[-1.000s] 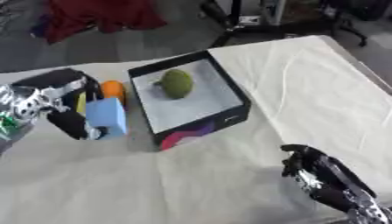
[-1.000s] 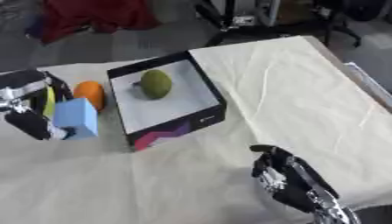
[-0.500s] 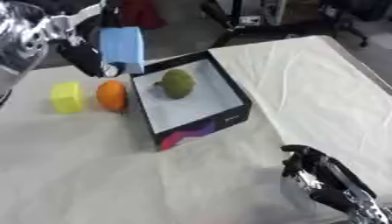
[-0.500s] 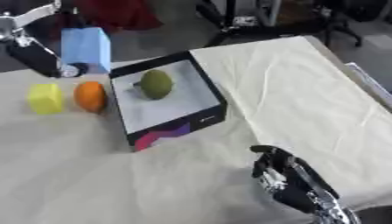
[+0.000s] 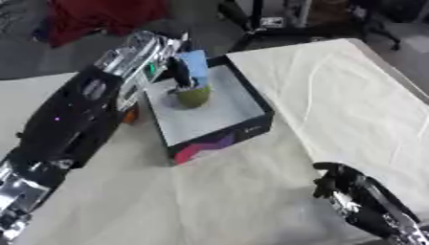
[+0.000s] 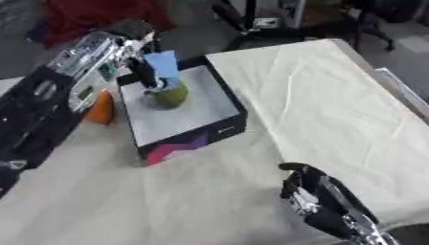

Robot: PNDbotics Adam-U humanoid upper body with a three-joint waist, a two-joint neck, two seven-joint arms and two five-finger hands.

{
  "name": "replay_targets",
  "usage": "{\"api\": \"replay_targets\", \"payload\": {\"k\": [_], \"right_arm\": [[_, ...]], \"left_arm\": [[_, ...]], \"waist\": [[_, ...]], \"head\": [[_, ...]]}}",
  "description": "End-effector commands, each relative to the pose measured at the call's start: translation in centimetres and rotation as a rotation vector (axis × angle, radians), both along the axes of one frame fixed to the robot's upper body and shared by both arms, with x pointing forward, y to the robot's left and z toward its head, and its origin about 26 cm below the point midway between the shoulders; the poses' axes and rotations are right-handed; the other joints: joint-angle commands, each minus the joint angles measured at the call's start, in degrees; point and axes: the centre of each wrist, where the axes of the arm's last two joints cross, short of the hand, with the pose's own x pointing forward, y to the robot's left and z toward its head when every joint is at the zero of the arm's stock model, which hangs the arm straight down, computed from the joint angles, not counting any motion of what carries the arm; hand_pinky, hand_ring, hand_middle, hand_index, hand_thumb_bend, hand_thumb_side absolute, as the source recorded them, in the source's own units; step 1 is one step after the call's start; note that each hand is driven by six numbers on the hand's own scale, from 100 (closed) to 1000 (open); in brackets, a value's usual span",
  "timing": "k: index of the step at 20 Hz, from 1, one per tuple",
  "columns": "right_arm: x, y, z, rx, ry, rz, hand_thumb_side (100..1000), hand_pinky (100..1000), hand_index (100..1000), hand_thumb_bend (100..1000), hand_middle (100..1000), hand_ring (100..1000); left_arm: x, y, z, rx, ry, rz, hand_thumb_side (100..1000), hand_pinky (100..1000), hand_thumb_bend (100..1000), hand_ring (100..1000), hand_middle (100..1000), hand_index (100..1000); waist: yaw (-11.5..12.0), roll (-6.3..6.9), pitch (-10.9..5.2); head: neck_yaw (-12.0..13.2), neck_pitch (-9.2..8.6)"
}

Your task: Pick up objects on the table and place them in the box.

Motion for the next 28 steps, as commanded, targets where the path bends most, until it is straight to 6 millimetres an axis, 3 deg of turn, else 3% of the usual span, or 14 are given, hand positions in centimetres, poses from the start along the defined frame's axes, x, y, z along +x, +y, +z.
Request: {"api": "replay_targets", "payload": {"k": [1, 5, 7, 8, 10, 12, 15, 17, 23, 26, 28], "right_arm": [[0.3, 0.1, 0.6, 0.002, -0.02, 0.014, 470, 822, 822, 100, 485, 546], [0.3, 0.1, 0.6, 0.003, -0.019, 0.014, 470, 822, 821, 100, 485, 546], [0.3, 0.1, 0.6, 0.003, -0.02, 0.015, 470, 822, 821, 100, 485, 546], [0.3, 0.1, 0.6, 0.003, -0.02, 0.013, 470, 822, 821, 100, 485, 546], [0.3, 0.0, 0.5, 0.003, -0.02, 0.012, 470, 822, 821, 100, 485, 546], [0.3, 0.0, 0.5, 0.002, -0.019, 0.01, 470, 822, 821, 100, 485, 546], [0.3, -0.1, 0.5, 0.001, -0.02, 0.004, 470, 822, 821, 100, 485, 546], [0.3, -0.2, 0.5, 0.0, -0.02, -0.001, 470, 822, 821, 100, 485, 546], [0.2, -0.5, 0.4, -0.008, -0.015, -0.013, 470, 822, 821, 100, 485, 546], [0.1, -0.6, 0.3, -0.01, -0.014, -0.018, 470, 822, 821, 100, 485, 546], [0.1, -0.6, 0.3, -0.011, -0.014, -0.021, 470, 822, 821, 100, 485, 546]], "left_arm": [[0.8, -0.3, -1.3, -0.031, -0.006, 0.036, 214, 559, 367, 449, 431, 624], [1.2, -0.2, -3.3, -0.044, -0.011, 0.041, 249, 583, 456, 477, 466, 659], [1.2, -0.1, -4.0, -0.048, -0.011, 0.044, 286, 634, 565, 534, 532, 717], [1.3, 0.0, -4.2, -0.05, -0.009, 0.044, 346, 670, 724, 580, 583, 759], [1.3, 0.3, -4.3, -0.053, -0.008, 0.042, 400, 708, 899, 650, 661, 815], [1.3, 0.7, -3.8, -0.059, -0.015, 0.035, 456, 733, 1000, 697, 718, 845], [1.0, 1.7, -1.4, -0.073, -0.042, 0.006, 559, 791, 1000, 777, 798, 879], [0.6, 2.8, 1.2, -0.07, -0.063, -0.012, 594, 837, 1000, 831, 854, 900], [-2.2, 7.1, 9.6, -0.038, -0.164, 0.008, 678, 865, 1000, 863, 890, 924], [-3.4, 9.2, 12.2, 0.003, -0.188, 0.044, 656, 873, 1000, 869, 897, 927], [-3.5, 10.9, 12.9, 0.045, -0.184, 0.097, 615, 872, 1000, 865, 893, 924]], "waist": [[-0.2, -1.1, -0.52], [-0.1, -1.12, -0.44], [0.0, -1.17, -0.43], [0.0, -1.19, -0.43], [0.1, -1.21, -0.42], [0.3, -1.21, -0.43], [0.4, -1.13, -0.48], [0.6, -0.99, -0.57], [1.5, -0.66, -0.8], [1.8, -0.58, -0.87], [2.0, -0.52, -0.91]], "head": [[0.4, -0.11], [0.3, -0.11], [0.2, -0.11], [0.2, -0.11], [0.1, -0.11], [0.0, -0.11], [-0.5, -0.11], [-0.7, -0.11], [-1.8, -0.11], [-2.1, -0.11], [-2.2, -0.11]]}}
